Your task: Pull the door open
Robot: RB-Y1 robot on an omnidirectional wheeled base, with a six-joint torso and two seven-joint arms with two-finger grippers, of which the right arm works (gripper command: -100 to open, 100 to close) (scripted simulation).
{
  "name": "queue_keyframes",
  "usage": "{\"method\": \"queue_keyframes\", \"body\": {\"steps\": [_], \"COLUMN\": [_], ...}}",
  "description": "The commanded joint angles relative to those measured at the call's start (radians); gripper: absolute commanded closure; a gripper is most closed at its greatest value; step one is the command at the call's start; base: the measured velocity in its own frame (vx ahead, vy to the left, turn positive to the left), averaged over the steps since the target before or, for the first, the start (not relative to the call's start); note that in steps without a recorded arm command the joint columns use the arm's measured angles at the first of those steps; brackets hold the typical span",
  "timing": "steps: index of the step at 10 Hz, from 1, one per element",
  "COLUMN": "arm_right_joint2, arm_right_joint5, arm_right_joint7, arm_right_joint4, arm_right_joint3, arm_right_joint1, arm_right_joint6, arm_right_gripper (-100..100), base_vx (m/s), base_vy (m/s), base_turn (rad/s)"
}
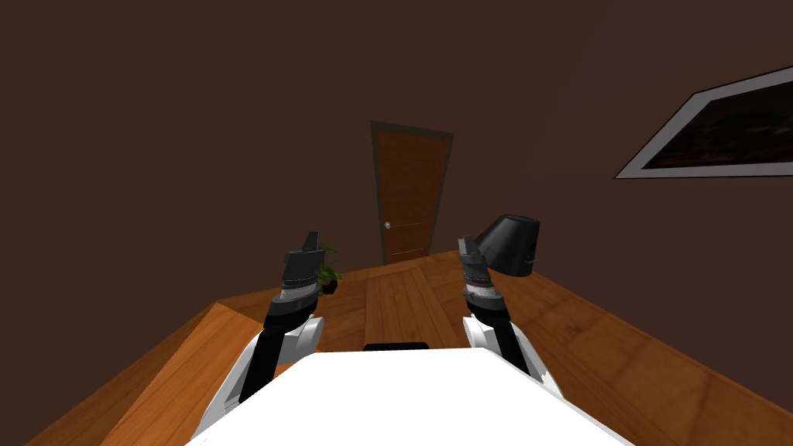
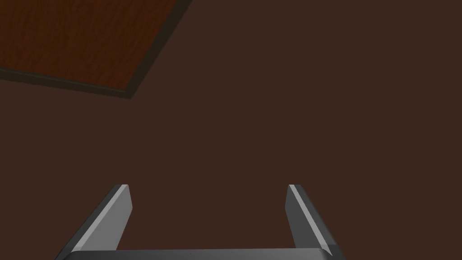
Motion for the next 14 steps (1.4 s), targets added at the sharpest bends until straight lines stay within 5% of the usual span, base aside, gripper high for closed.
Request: {"method": "queue_keyframes", "body": {"steps": [1, 14], "arm_right_joint2": [-0.007, -0.038], "arm_right_joint5": [0.017, 0.142], "arm_right_joint7": [0.022, 0.176], "arm_right_joint4": [0.034, 0.293], "arm_right_joint3": [-0.003, -0.022], "arm_right_joint1": [-0.006, -0.073], "arm_right_joint6": [-0.012, -0.087], "arm_right_gripper": [-100, -100], "base_vx": [0.165, 0.13], "base_vy": [0.094, 0.075], "base_turn": [-0.04, -0.036]}}
